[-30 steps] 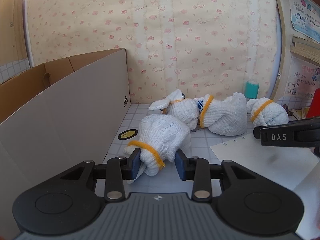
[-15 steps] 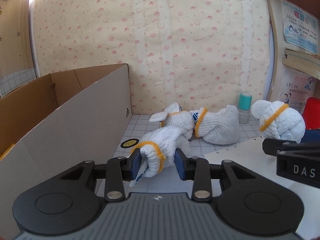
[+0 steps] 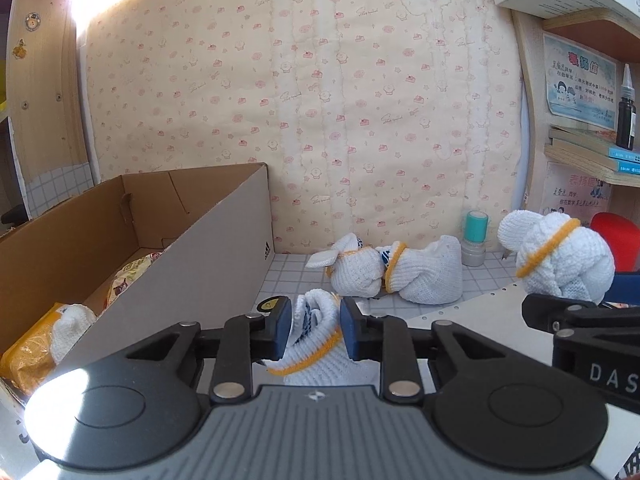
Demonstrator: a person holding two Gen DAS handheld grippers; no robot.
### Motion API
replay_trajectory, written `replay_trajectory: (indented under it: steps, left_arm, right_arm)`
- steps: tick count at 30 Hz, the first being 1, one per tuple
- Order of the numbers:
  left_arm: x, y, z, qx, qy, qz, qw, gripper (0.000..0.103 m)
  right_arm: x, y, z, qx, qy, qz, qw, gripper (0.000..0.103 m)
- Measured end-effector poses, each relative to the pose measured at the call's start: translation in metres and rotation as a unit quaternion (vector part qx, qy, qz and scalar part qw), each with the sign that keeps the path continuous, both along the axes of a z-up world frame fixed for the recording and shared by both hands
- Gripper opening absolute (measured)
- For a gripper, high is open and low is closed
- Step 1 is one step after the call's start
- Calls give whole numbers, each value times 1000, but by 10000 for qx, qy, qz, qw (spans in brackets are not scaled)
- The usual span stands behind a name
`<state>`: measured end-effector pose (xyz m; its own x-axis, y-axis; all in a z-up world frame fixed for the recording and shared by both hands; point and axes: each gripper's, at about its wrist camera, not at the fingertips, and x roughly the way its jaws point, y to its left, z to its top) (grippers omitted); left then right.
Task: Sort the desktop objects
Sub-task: 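Lift both held gloves and carry them toward the cardboard box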
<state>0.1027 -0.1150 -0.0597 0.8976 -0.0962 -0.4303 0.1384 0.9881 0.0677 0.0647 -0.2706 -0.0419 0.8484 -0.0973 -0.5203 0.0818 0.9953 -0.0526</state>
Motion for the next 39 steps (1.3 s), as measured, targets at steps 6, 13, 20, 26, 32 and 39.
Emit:
replay_trajectory:
  steps: [6, 13, 20, 26, 32, 39]
  left_arm:
    - [11, -1, -13, 119, 114, 87, 9998, 29]
    - [17, -6, -25, 271, 181, 98, 9994, 68]
    - [25, -12, -32, 396, 221, 87, 9989, 66]
    - [25, -9, -30, 302, 173, 76, 9994, 40]
    - [17, -7, -23, 247, -36, 48, 9997, 23]
    - [4, -2, -10, 198, -305, 90, 9993, 23]
  right_arm:
    - [-5, 1, 0, 34, -19, 16, 10000, 54]
    - [-3, -5, 2, 90, -96, -20, 9999, 54]
    - [4, -9, -6, 117, -1, -32, 9999, 54]
    - [4, -12, -7, 151, -21, -71, 9999, 54]
    - [2, -15, -2, 149, -101, -124, 9998, 54]
    - [-2, -16, 1, 133, -150, -166, 9997, 54]
